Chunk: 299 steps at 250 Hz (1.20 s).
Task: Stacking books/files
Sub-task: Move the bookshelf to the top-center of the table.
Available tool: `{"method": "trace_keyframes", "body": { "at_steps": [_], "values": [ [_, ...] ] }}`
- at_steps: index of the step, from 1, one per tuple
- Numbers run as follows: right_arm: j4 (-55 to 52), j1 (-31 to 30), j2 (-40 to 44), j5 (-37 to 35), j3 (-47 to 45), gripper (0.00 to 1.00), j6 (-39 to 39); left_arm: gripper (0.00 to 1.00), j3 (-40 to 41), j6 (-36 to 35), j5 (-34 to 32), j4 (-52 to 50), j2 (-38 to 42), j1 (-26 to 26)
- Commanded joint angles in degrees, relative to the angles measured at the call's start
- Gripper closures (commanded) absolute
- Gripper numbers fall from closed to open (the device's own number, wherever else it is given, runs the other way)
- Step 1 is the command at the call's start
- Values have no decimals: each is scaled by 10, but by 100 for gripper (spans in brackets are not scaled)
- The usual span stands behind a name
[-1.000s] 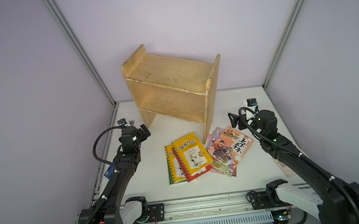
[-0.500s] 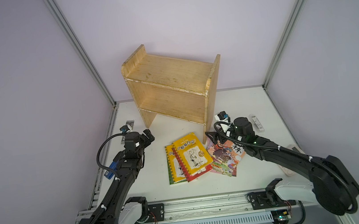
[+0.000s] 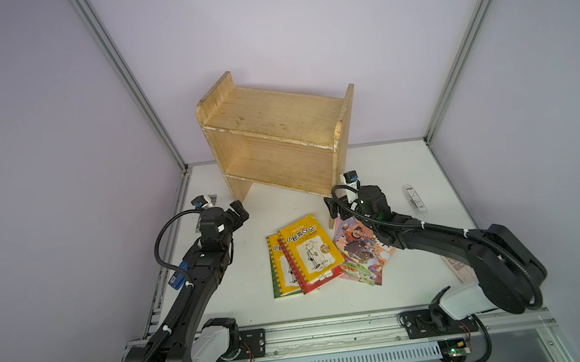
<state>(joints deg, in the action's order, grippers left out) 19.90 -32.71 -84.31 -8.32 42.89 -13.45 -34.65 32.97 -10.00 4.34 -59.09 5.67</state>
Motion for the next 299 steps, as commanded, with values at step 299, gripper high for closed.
{"method": "trace_keyframes", "body": {
  "at_steps": [299],
  "values": [
    [-220,167,34,132,92,1,-37,1,-59,-8,114,-97,-58,96]
  ]
}}
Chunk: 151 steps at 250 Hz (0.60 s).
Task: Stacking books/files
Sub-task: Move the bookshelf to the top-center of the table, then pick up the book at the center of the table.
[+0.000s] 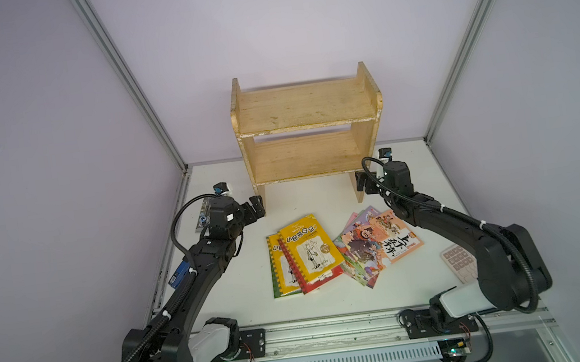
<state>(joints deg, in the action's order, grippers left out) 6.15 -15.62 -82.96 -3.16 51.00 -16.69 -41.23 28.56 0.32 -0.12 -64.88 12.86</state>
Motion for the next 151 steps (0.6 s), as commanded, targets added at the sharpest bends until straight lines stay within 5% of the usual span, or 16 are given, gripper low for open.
{"method": "trace_keyframes", "body": {
  "at_steps": [1,68,119,151],
  "values": [
    [-85,-5,21,82,11,1,-4,1,8,38,11,-52,0,25],
    [-161,-96,16,162,8,5,4,3,61,138,3,-41,0,98],
    [-149,-156,-54,223,18,24,-40,5,105,205,13,19,-19,128],
    [-151,-176,-82,249,20,27,-43,6,110,216,-1,16,-19,155]
  ]
}}
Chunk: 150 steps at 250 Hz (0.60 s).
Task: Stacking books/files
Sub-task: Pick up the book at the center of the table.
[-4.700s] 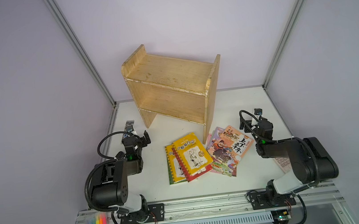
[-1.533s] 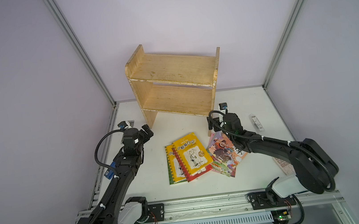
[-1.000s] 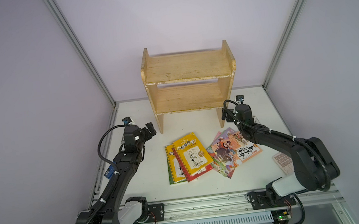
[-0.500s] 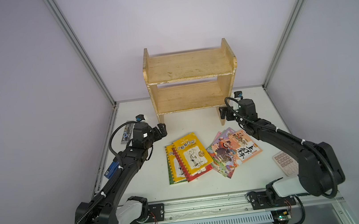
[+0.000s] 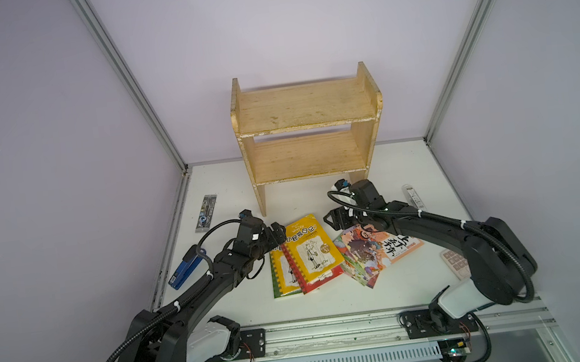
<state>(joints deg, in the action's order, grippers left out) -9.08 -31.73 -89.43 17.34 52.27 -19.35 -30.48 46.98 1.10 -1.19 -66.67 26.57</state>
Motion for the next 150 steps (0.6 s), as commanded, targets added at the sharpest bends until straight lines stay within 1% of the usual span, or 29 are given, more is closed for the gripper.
{"method": "trace_keyframes", "body": {
  "at_steps": [1,34,101,150],
  "values": [
    [0,-15,-18,45,8,27,-16,6,3,32,-9,26,-1,19],
    [-11,-30,-34,53,14,31,-9,6,7,38,-14,29,-3,36],
    [30,-57,-81,63,11,33,-34,8,19,56,-34,44,-20,42],
    [23,-83,-110,51,48,43,-25,9,29,63,-48,56,-22,42]
  ]
}}
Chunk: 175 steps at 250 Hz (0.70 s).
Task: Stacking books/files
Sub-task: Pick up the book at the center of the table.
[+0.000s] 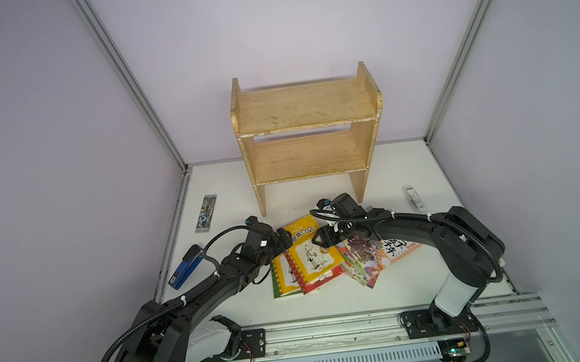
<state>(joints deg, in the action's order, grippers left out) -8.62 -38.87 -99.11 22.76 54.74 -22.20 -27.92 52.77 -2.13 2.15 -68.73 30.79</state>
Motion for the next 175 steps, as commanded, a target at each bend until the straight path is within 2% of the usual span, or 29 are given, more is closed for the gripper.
{"method": "trace_keyframes", "body": {
  "at_steps": [1,45,175],
  "values": [
    [18,-12,-14,-4,24,43,4,9,3,5,-16,22,-1,0],
    [5,-24,-37,-29,61,46,14,10,8,2,-23,28,1,-9],
    [-29,-60,-96,-65,149,49,43,20,67,23,47,92,19,-81]
  ]
}}
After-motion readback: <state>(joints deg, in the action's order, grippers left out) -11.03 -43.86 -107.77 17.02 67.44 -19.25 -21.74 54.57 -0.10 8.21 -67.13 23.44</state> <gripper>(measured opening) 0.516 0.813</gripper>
